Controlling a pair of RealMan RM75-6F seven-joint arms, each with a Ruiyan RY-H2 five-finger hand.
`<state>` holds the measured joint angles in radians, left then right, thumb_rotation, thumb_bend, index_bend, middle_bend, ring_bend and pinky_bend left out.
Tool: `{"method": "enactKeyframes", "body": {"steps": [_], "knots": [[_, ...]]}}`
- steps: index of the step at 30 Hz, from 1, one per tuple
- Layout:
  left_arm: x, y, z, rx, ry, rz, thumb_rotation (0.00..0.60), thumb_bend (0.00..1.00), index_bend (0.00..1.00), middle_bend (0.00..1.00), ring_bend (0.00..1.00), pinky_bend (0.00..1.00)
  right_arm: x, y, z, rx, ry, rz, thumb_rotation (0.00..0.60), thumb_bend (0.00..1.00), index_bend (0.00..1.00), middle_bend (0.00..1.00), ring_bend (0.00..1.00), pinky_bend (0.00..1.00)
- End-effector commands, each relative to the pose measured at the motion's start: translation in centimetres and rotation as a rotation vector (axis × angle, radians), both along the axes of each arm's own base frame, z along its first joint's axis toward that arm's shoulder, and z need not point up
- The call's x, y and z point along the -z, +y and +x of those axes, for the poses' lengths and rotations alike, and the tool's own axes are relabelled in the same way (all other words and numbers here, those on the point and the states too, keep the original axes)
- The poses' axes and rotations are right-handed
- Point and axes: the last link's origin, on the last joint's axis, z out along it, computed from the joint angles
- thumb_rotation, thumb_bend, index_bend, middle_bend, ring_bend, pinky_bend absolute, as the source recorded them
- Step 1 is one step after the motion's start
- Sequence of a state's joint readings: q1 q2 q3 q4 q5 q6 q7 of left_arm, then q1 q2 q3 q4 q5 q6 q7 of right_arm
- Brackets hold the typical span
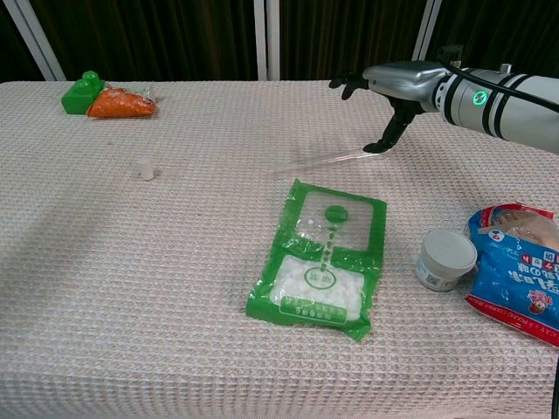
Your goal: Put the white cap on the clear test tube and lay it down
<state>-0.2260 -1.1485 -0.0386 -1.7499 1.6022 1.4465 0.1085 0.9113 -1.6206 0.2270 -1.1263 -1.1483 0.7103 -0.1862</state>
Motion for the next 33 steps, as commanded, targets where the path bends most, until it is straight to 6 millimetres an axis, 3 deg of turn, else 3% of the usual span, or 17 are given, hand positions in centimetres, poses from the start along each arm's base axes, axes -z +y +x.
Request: {"method": "enactKeyframes", "body": {"steps": [1, 4, 6, 8, 12, 14, 23, 33], "knots": [[0.1, 0.0, -0.1, -0.004, 0.000, -0.004, 0.600, 0.28, 0.27, 0.17, 0.11, 0.10, 0.0, 0.0, 0.0, -0.002, 0.004, 0.003, 0.600, 0.21, 0.03, 0.15, 0.03, 0.05], [0.2, 0.0, 0.0, -0.005, 0.002, -0.010, 0.600, 0.28, 0.27, 0.17, 0.11, 0.10, -0.1, -0.1, 0.1, -0.013, 0.014, 0.002, 0.600, 0.21, 0.04, 0.21, 0.07, 0.06], [0.2, -0.1, 0.0, -0.005, 0.003, -0.010, 0.600, 0.28, 0.27, 0.17, 0.11, 0.10, -0.2, -0.2, 0.4, -0.032, 0.031, -0.007, 0.600, 0.21, 0.08, 0.32, 0.21, 0.16], [0.2, -0.1, -0.1, -0.008, 0.000, -0.008, 0.600, 0.28, 0.27, 0.17, 0.11, 0.10, -0.3, -0.4, 0.6, -0.047, 0.054, -0.012, 0.600, 0.21, 0.13, 0.45, 0.43, 0.36], [0.2, -0.1, -0.2, -0.015, -0.005, -0.006, 0.600, 0.28, 0.27, 0.17, 0.11, 0.10, 0.2, -0.8, 1.1, -0.035, 0.069, 0.017, 0.600, 0.20, 0.24, 0.83, 0.92, 0.90], [0.2, -0.2, -0.3, -0.020, -0.002, -0.008, 0.600, 0.28, 0.27, 0.17, 0.11, 0.10, 0.6, -0.9, 1.4, -0.034, 0.075, 0.030, 0.600, 0.20, 0.29, 0.90, 0.99, 0.99], [0.4, -0.2, -0.8, -0.043, -0.008, -0.008, 0.600, 0.28, 0.27, 0.16, 0.11, 0.10, 3.3, -0.9, 1.7, -0.044, 0.105, 0.059, 0.600, 0.20, 0.38, 0.97, 1.00, 1.00], [0.3, -0.3, -1.2, -0.058, -0.014, -0.002, 0.600, 0.28, 0.27, 0.16, 0.11, 0.10, 4.2, -1.3, 1.4, -0.067, 0.109, 0.031, 0.600, 0.27, 0.47, 0.98, 1.00, 1.00]]}}
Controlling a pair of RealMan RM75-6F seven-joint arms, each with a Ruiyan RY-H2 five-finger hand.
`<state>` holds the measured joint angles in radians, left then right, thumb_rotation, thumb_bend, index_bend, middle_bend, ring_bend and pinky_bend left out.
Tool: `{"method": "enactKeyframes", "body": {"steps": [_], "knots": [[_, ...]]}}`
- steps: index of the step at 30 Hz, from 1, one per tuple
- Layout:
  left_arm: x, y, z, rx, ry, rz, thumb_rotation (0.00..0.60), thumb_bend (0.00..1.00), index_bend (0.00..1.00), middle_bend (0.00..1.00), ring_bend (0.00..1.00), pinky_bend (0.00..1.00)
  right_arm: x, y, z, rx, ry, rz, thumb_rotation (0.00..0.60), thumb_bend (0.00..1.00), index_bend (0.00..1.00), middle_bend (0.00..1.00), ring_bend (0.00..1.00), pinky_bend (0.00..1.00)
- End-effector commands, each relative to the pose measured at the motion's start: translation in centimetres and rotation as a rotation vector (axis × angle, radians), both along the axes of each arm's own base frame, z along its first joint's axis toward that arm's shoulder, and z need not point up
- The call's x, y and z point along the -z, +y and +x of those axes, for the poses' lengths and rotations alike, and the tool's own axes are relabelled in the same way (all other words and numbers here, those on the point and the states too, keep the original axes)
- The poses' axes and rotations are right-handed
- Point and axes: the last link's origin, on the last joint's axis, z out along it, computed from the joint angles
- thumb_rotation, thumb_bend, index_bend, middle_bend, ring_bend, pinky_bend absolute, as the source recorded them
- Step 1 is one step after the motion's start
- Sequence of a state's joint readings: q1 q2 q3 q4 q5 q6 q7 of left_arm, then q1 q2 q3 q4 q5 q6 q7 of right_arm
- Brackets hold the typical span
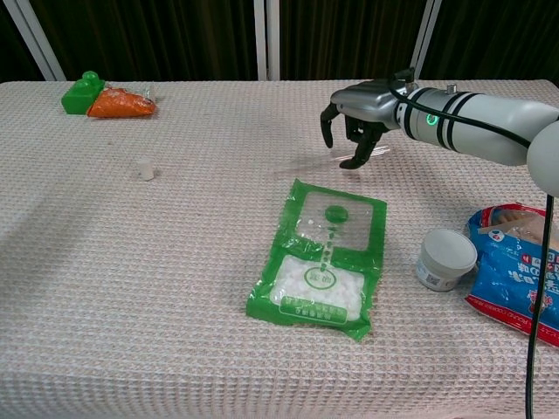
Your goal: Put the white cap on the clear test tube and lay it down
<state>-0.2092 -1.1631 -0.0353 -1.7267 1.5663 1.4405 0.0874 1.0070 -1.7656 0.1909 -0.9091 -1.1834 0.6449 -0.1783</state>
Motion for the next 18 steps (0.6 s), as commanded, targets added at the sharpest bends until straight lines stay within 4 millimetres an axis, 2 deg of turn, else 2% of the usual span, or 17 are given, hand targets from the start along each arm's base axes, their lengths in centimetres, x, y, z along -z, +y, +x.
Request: {"method": "enactKeyframes", "body": {"steps": [1, 7, 18], "knots": [[0.02, 0.00, -0.02, -0.001, -0.002, 0.001, 0.600, 0.28, 0.27, 0.16, 0.11, 0.10, 0.24, -0.08, -0.06, -0.004, 0.004, 0.000, 0.600, 0.29, 0.47, 0.98, 1.00, 1.00], [0.08, -0.02, -0.10, -0.003, -0.002, 0.000, 0.600, 0.28, 0.27, 0.16, 0.11, 0.10, 0.49, -0.24, -0.10, -0.009, 0.013, -0.002, 0.600, 0.32, 0.48, 0.98, 1.00, 1.00], [0.13, -0.11, -0.37, -0.012, -0.003, -0.001, 0.600, 0.28, 0.27, 0.16, 0.11, 0.10, 0.84, -0.26, -0.53, -0.009, 0.039, -0.001, 0.600, 0.33, 0.49, 0.98, 1.00, 1.00]]}}
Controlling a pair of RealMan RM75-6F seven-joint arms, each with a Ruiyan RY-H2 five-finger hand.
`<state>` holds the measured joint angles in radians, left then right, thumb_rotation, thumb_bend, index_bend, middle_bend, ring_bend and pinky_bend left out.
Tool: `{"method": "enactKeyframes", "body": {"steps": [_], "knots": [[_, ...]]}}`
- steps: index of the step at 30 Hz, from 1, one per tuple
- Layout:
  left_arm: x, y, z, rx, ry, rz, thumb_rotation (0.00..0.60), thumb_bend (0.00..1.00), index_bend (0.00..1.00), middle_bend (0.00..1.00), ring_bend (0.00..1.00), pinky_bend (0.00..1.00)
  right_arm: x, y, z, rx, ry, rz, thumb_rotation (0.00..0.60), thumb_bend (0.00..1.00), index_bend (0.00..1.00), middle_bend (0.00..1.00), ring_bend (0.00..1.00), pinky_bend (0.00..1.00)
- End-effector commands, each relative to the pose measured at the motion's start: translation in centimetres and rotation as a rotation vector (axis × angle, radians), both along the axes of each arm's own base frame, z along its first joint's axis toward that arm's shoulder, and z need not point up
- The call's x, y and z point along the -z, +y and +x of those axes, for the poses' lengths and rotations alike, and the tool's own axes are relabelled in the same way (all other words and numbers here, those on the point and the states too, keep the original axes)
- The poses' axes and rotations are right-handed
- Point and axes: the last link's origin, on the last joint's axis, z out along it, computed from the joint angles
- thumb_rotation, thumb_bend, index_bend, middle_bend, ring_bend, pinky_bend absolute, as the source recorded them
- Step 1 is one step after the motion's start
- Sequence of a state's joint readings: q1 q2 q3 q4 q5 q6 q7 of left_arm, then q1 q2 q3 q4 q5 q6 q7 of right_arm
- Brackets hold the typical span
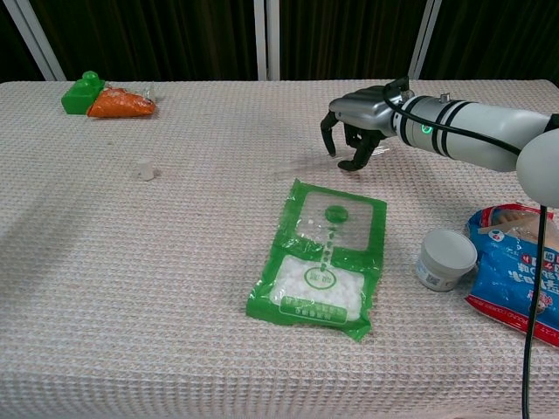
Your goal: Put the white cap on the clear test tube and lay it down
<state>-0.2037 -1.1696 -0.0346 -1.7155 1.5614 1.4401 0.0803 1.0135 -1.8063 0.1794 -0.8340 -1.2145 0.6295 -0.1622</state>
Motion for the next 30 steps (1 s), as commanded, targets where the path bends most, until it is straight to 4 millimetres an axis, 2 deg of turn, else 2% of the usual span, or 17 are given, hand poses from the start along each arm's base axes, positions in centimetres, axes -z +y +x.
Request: {"method": "enactKeyframes", "body": {"steps": [1, 11, 18, 24, 30], "knots": [[0.0, 0.0, 0.0, 0.000, -0.001, -0.001, 0.600, 0.28, 0.27, 0.16, 0.11, 0.10, 0.0, 0.0, -0.1, 0.000, 0.002, -0.002, 0.600, 0.34, 0.50, 0.98, 1.00, 1.00], [0.0, 0.1, 0.0, 0.002, -0.002, -0.002, 0.600, 0.28, 0.26, 0.16, 0.11, 0.10, -0.2, -0.1, -0.1, -0.004, 0.006, -0.007, 0.600, 0.38, 0.53, 0.98, 1.00, 1.00], [0.0, 0.3, 0.1, 0.007, 0.004, -0.009, 0.600, 0.28, 0.26, 0.16, 0.11, 0.10, -0.7, 0.0, -0.2, -0.010, -0.018, -0.019, 0.600, 0.51, 0.72, 0.99, 1.00, 1.00], [-0.1, 1.0, 0.5, 0.016, -0.009, -0.029, 0.600, 0.28, 0.26, 0.16, 0.11, 0.10, -1.9, 0.1, -0.6, -0.005, -0.107, -0.048, 0.600, 0.60, 0.83, 1.00, 1.00, 1.00], [0.5, 3.3, 0.6, -0.004, -0.065, -0.096, 0.600, 0.28, 0.29, 0.17, 0.11, 0.10, -4.7, 0.4, -1.2, 0.016, -0.265, -0.094, 0.600, 0.64, 0.87, 1.00, 1.00, 1.00]]}}
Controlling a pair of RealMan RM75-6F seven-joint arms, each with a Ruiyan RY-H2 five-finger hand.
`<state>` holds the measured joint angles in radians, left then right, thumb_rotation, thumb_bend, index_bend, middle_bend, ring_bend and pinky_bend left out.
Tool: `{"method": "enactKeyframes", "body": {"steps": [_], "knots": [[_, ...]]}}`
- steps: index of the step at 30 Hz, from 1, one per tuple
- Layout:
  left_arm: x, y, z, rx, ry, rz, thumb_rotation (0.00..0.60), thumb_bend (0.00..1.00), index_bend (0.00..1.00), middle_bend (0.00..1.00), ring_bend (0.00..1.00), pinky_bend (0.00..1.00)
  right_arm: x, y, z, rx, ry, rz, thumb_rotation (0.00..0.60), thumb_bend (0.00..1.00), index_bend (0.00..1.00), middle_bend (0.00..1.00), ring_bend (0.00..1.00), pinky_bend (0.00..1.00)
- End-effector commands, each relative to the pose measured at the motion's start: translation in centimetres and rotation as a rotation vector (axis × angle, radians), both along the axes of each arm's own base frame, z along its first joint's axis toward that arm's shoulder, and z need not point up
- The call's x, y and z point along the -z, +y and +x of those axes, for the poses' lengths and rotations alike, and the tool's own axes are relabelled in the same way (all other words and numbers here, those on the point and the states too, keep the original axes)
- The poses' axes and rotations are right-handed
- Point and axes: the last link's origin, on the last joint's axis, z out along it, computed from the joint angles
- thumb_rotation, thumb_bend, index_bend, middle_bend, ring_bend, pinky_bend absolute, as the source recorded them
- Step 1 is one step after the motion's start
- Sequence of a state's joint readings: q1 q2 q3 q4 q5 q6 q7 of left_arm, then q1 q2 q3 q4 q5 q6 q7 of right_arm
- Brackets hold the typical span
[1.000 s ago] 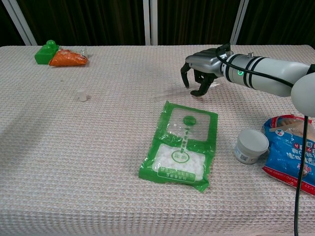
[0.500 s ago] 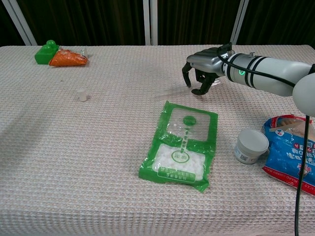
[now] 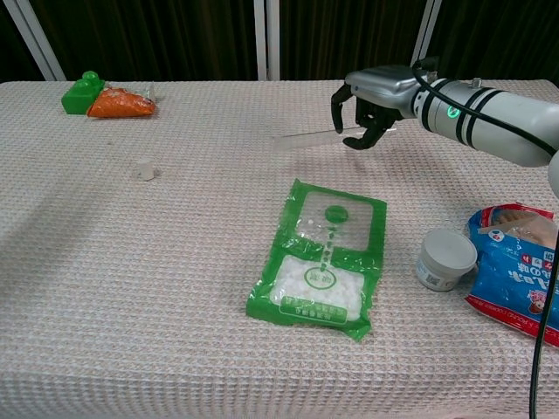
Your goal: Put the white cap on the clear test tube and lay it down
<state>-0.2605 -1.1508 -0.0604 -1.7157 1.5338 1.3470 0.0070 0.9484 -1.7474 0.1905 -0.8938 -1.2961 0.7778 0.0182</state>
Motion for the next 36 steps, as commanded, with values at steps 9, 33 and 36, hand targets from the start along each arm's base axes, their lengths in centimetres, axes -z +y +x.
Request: {"method": "enactKeyframes", "body": {"steps": [9, 33, 36], "knots": [[4.5, 8.1, 0.7, -0.085, -0.028, -0.114, 0.600, 0.30, 0.34, 0.17, 0.11, 0.11, -7.9, 0.8, -2.1, 0.012, -0.186, -0.122, 0.600, 0.65, 0.88, 1.00, 1.00, 1.00], [13.6, 16.1, 6.1, -0.162, 0.083, -0.301, 0.600, 0.33, 0.38, 0.14, 0.10, 0.10, -9.7, 2.2, -5.0, 0.085, -0.179, -0.161, 0.600, 0.66, 0.89, 1.00, 1.00, 1.00], [13.7, 15.9, 6.1, -0.161, 0.089, -0.300, 0.600, 0.34, 0.40, 0.14, 0.10, 0.10, -9.6, 2.2, -5.2, 0.089, -0.179, -0.156, 0.600, 0.66, 0.89, 1.00, 1.00, 1.00]]}}
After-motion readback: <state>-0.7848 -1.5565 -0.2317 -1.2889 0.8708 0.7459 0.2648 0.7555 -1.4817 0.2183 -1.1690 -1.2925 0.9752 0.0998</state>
